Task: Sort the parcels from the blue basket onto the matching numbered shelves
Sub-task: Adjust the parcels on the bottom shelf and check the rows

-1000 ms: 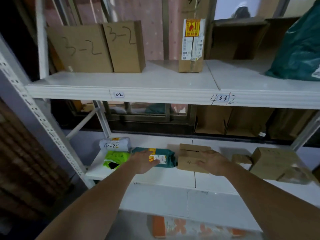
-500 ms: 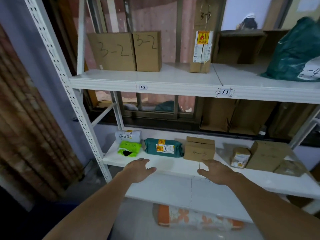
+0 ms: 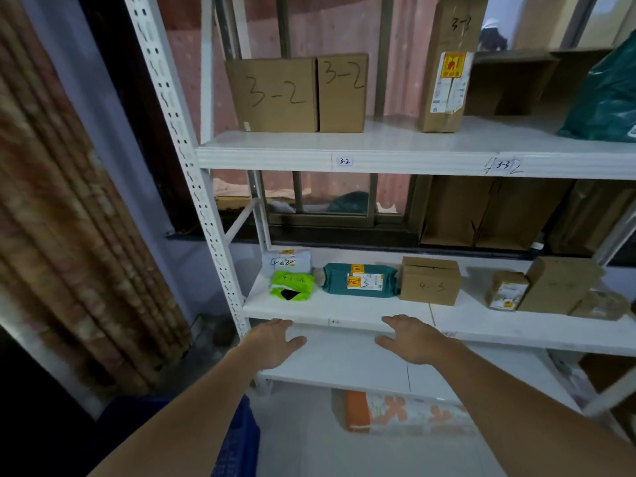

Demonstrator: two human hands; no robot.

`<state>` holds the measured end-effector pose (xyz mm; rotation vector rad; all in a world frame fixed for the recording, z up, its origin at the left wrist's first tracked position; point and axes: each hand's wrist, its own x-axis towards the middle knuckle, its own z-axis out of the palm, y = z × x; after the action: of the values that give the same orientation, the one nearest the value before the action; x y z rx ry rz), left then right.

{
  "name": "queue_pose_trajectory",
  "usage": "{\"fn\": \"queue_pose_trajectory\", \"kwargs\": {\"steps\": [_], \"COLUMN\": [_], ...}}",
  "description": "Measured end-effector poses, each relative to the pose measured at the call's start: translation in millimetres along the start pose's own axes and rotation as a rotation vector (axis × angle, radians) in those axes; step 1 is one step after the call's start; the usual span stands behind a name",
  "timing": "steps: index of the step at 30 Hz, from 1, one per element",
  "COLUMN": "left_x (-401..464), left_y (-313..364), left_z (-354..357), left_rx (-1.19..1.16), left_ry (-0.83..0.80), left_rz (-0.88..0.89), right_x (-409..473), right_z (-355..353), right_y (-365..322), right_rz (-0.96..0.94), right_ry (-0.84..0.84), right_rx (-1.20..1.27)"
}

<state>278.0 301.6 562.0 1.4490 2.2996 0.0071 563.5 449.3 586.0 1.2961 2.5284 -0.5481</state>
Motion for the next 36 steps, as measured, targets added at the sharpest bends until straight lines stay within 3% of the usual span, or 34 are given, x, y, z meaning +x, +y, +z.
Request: {"fn": "queue_pose_trajectory", "kwargs": {"steps": [7,22,26,36], "left_x": [-23.8,-23.8,-6.0,92.6], "left_y": [-42.3,-48.3,-62.6,-116.1], "left_z": [1.3,10.6,16.2,-14.2], "left_rx": [-0.004,-0.099,-0.117,-0.081], "left_ry": [-0.011,0.010,0.045,-0.054], "left_rz": [-0.018,-0.095,-0.122,-0.056], "right_x": [8.3,31.5,52.9,151.6], "right_z": [18.1,23.9,29.2,25.8], "right_y": [-45.1,-52.5,-61.7,-107.7], "right_rz": [-0.029,-0.097,-0.105,-0.041], "right_ry": [-0.021,-0.070,-0.098,-0.123], "right_rx": [-0.003,-0.034,-0.033,0.020]}}
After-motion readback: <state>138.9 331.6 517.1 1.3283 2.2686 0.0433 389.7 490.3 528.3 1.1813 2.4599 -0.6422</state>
